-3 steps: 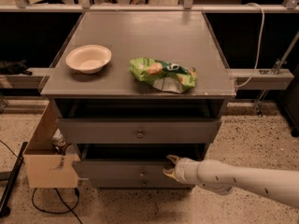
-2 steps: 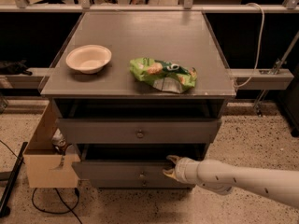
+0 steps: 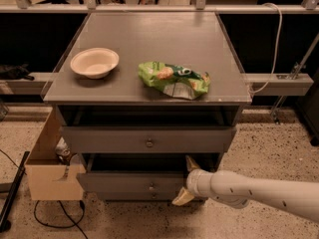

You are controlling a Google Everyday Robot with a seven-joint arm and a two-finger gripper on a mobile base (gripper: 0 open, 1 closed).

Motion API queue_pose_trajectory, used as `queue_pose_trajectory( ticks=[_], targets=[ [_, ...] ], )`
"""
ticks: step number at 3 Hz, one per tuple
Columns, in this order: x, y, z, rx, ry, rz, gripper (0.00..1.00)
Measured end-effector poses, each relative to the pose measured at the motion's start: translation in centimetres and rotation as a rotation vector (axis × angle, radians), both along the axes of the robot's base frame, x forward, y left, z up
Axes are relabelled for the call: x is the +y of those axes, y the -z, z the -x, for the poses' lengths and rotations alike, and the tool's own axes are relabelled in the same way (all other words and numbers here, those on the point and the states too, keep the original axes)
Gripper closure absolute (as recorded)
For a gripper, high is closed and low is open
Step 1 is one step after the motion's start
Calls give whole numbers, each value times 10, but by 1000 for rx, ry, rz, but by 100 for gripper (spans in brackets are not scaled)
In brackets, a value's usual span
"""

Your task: Open middle drawer

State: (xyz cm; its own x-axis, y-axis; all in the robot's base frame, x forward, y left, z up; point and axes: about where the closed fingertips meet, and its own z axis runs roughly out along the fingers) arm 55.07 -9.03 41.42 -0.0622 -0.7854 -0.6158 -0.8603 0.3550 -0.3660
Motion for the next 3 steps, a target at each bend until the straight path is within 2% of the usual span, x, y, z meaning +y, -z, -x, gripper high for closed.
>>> queue_pose_trajectory(
  ticks=[1, 2, 3],
  targets=[
    [-1, 0, 3, 0, -1, -2, 27],
    [-13, -3, 46, 1, -13, -32, 50],
    [-6, -25, 148, 15, -82, -83, 81]
  ],
)
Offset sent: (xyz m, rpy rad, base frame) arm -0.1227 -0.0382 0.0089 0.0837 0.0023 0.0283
